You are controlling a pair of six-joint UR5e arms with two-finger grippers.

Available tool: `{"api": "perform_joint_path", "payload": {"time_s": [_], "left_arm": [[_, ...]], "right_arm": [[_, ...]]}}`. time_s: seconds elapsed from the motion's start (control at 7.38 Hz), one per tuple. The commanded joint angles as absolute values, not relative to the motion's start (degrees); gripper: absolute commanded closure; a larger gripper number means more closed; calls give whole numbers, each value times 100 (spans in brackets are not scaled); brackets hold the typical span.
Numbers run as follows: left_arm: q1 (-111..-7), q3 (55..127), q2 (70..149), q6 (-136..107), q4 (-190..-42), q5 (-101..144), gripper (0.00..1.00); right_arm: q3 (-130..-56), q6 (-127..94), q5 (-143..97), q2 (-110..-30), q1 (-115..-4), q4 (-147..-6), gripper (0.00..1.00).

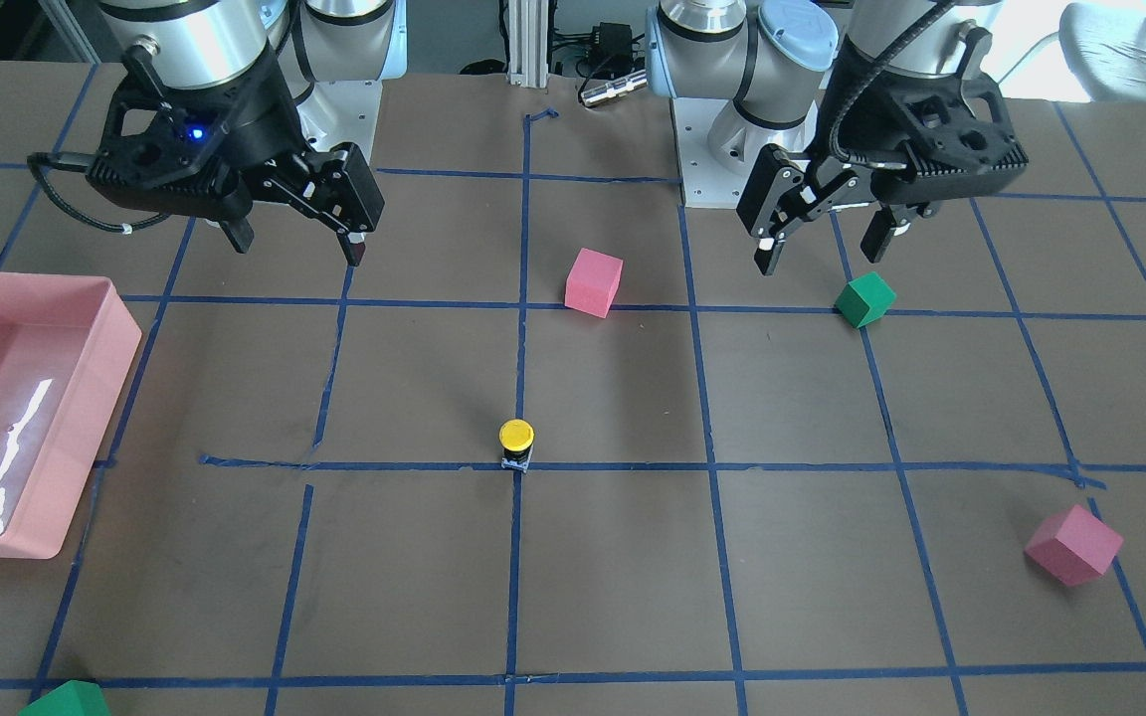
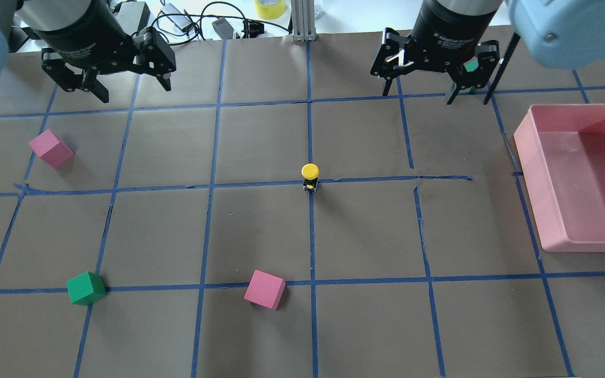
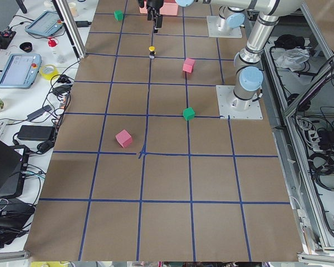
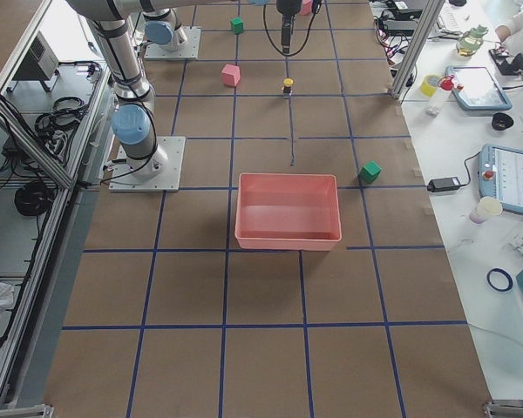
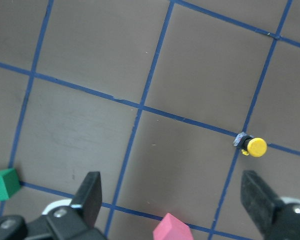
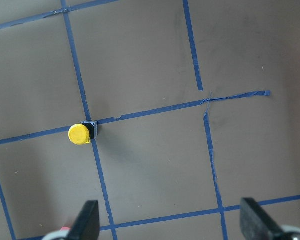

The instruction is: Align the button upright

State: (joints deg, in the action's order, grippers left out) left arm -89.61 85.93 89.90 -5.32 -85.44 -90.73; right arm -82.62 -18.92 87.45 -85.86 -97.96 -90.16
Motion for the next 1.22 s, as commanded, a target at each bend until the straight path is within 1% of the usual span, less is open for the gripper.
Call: {"api": "perform_joint_path", "payload": {"time_s": [0.0, 0.27, 0.68, 0.81, 0.95, 1.08], "left_arm": [[-8868, 8648, 9026, 70, -8552, -9079, 0], [-8886, 8675, 9026, 70, -8561, -9053, 0], [-8895, 8692, 9026, 53, -8552, -9027, 0], [-8903, 8701, 9018, 53, -8552, -9044, 0], [-8903, 8710, 9018, 53, -8534, -9035, 0], [-8903, 8710, 9035, 53, -8508, -9035, 0]], "right_arm": [[-8279, -2597, 8789, -8316, -10255, -9358, 0], [-8288, -3117, 8789, -7816, -10562, -9833, 0], [-8594, -3173, 8798, -7620, -10635, -10308, 0], [-8630, -2712, 8981, -7698, -10583, -10283, 0], [-8605, -1646, 9052, -7978, -10425, -10214, 0], [-8596, -1452, 9035, -8363, -10172, -9813, 0]]}}
